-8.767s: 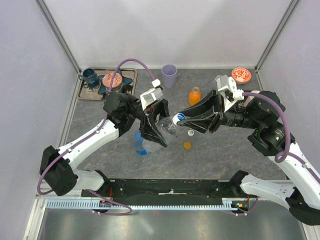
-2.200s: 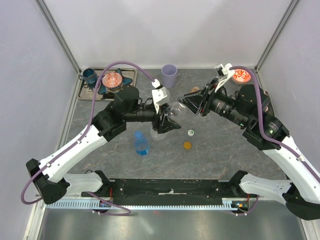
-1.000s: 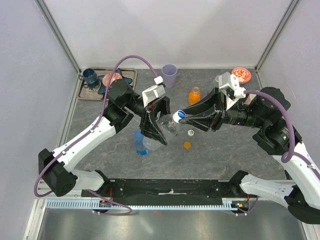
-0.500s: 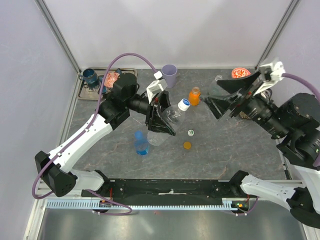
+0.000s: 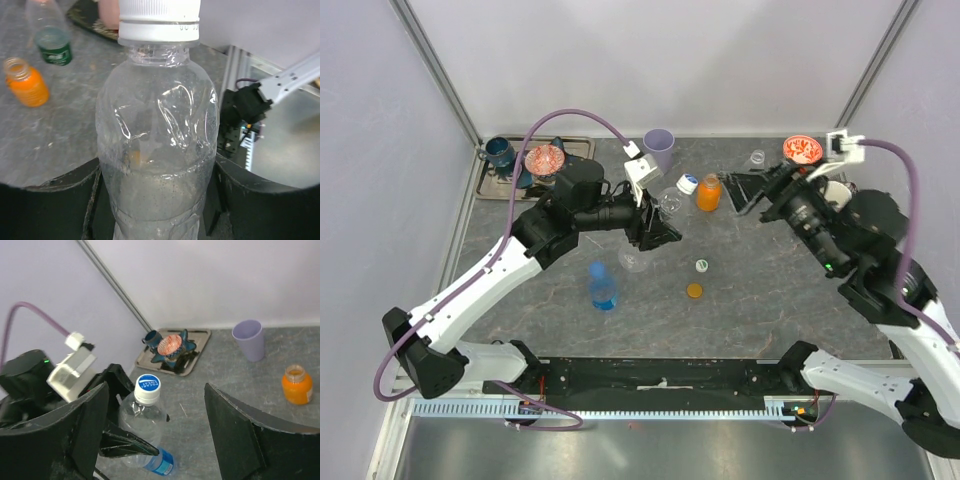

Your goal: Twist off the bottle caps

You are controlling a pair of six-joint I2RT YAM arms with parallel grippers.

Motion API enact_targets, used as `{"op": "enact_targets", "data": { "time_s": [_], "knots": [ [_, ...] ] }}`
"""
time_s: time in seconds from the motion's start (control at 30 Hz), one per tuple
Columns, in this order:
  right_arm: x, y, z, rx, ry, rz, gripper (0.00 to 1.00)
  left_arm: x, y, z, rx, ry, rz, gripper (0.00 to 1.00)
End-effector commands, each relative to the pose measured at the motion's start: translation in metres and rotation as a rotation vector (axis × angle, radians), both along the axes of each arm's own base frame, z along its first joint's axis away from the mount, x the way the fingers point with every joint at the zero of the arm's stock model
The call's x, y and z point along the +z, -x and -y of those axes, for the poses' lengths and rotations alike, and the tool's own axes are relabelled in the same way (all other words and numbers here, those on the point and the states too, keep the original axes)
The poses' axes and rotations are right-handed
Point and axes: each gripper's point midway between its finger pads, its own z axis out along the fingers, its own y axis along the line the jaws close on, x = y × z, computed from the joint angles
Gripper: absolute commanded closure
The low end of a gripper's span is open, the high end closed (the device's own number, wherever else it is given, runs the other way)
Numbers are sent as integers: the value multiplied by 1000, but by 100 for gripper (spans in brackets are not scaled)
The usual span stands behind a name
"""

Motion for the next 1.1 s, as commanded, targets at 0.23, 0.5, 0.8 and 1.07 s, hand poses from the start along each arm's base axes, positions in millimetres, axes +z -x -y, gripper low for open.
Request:
{"op": "enact_targets", "data": {
  "time_s": [0.23, 0.5, 0.8, 1.07],
  "knots": [
    [-19, -17, -47, 112, 10, -125, 10, 2, -29, -14, 253, -142, 246, 54],
    [-41, -34, -59, 83, 15, -213, 28, 7, -32, -11, 322, -152, 302, 55],
    [-56, -41, -67, 84, 33, -241, 43, 6, -27, -7, 308, -145, 306, 55],
    [-66, -47, -70, 75, 50, -255, 51, 7, -24, -6, 299, -143, 313, 55]
  ]
}}
